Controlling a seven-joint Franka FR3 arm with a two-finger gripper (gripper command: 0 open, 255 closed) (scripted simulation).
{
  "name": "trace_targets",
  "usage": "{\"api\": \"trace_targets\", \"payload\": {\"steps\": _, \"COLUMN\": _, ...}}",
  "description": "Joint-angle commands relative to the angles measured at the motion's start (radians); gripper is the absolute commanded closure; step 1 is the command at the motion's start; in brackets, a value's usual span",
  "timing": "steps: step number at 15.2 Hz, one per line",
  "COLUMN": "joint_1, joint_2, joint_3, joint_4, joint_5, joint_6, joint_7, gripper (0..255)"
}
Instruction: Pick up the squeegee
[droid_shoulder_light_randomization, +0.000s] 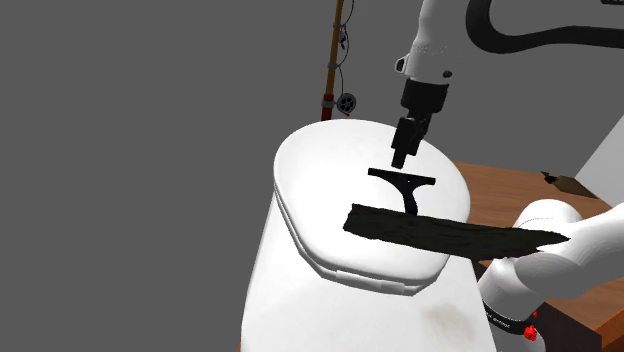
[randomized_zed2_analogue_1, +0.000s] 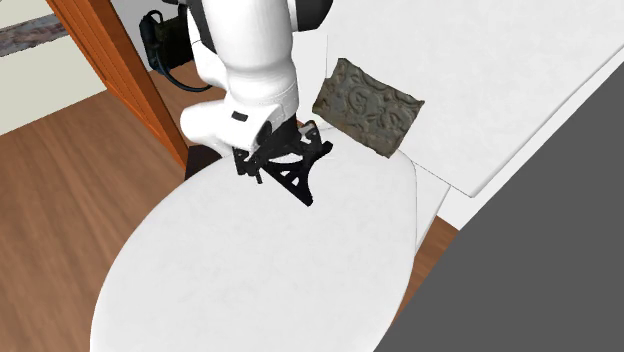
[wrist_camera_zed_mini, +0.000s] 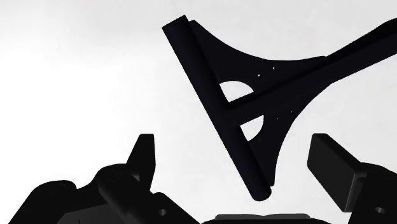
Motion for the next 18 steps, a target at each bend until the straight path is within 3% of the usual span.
{"api": "trace_targets", "payload": {"steps": 1, "joint_1": 0.015, "joint_2": 0.015, "joint_3": 0.037, "joint_4": 0.02, "joint_5": 0.019, "joint_6": 0.006, "joint_7": 0.028, "gripper": 0}}
{"api": "trace_targets", "payload": {"steps": 10, "joint_1": 0.021, "joint_2": -0.005, "joint_3": 0.049, "joint_4": -0.094, "joint_5": 0.032, "joint_6": 0.1, "joint_7": 0.019, "gripper": 0}}
{"api": "trace_targets", "payload": {"steps": 11, "joint_1": 0.021, "joint_2": -0.004, "joint_3": 0.05, "joint_4": -0.097, "joint_5": 0.033, "joint_6": 0.103, "joint_7": 0.02, "gripper": 255}}
{"api": "trace_targets", "payload": {"steps": 18, "joint_1": 0.02, "joint_2": -0.005, "joint_3": 0.048, "joint_4": -0.099, "joint_5": 0.031, "joint_6": 0.105, "joint_7": 0.017, "gripper": 255}}
